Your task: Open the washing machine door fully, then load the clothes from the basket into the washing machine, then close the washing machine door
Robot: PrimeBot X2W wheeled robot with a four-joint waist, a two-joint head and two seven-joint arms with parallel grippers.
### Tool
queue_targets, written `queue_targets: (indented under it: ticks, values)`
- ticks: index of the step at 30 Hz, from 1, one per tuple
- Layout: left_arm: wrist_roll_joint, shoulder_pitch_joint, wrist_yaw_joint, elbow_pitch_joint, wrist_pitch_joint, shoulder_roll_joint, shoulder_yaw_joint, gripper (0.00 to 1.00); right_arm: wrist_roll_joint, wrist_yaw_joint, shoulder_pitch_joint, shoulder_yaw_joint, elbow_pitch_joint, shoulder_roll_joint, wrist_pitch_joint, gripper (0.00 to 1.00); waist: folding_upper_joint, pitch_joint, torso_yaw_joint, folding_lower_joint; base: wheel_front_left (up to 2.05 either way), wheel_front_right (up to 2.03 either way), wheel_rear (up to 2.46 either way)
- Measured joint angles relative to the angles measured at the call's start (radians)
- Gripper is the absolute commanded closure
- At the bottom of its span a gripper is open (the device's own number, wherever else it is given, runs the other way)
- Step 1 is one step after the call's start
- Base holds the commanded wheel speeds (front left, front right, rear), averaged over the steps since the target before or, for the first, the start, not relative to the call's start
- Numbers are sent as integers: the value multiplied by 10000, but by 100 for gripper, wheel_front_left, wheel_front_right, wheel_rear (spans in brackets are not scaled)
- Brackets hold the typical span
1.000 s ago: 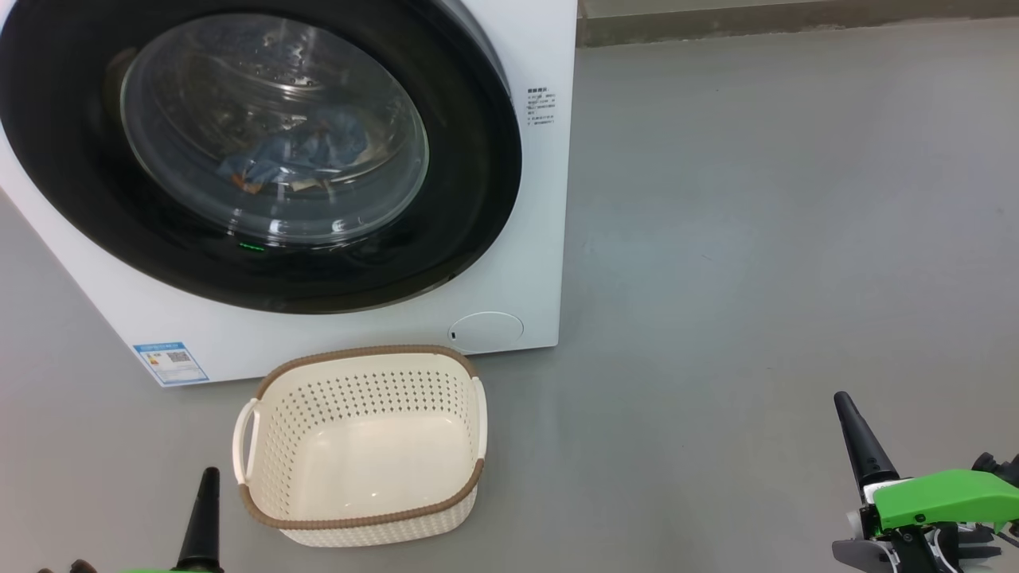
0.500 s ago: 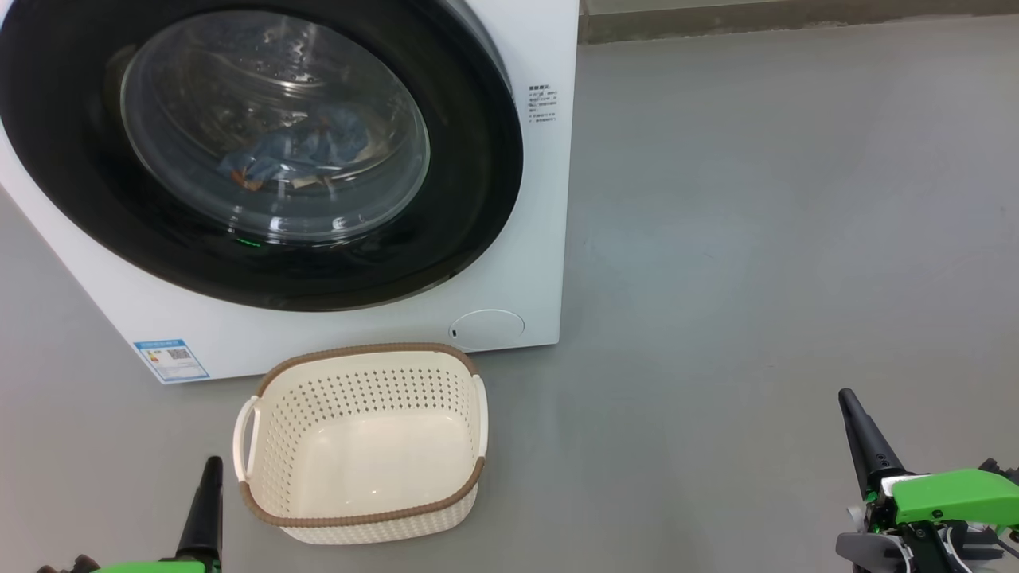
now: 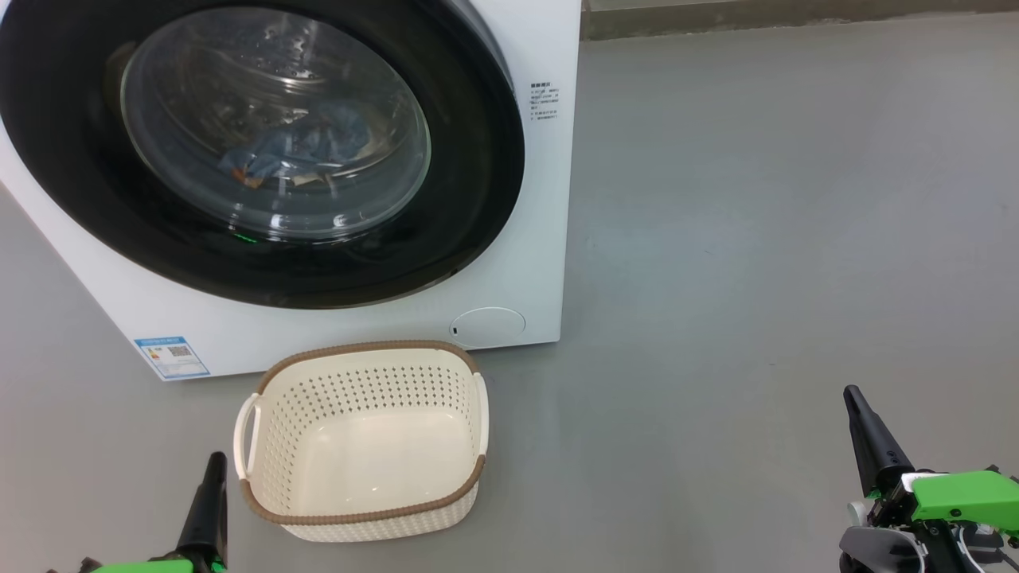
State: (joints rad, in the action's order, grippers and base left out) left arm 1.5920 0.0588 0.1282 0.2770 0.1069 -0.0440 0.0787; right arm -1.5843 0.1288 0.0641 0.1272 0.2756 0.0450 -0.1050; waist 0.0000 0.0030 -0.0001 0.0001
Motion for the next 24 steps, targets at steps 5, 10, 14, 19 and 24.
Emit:
queue_targets:
  ticks: [5, 10, 14, 19, 24]
  values:
    - [73, 73, 0, -8, 0, 10, 25, 100, -253, 0, 0, 36, -8, -15, -10, 100, 0, 1, 1, 0, 0, 0, 0]
    - [73, 73, 0, -8, 0, 23, 27, 100, -253, 0, 0, 38, -8, -17, -10, 100, 0, 1, 1, 0, 0, 0, 0]
    - [73, 73, 0, -8, 2, 25, 27, 100, -253, 0, 0, 38, -10, -17, -10, 100, 0, 1, 1, 0, 0, 0, 0]
    - [73, 73, 0, -8, 0, 27, 27, 100, -253, 0, 0, 40, -10, -17, -10, 100, 0, 1, 1, 0, 0, 0, 0]
    - [73, 73, 0, -8, 0, 27, 27, 100, -253, 0, 0, 40, -10, -17, -10, 100, 0, 1, 1, -1, 0, 0, 0]
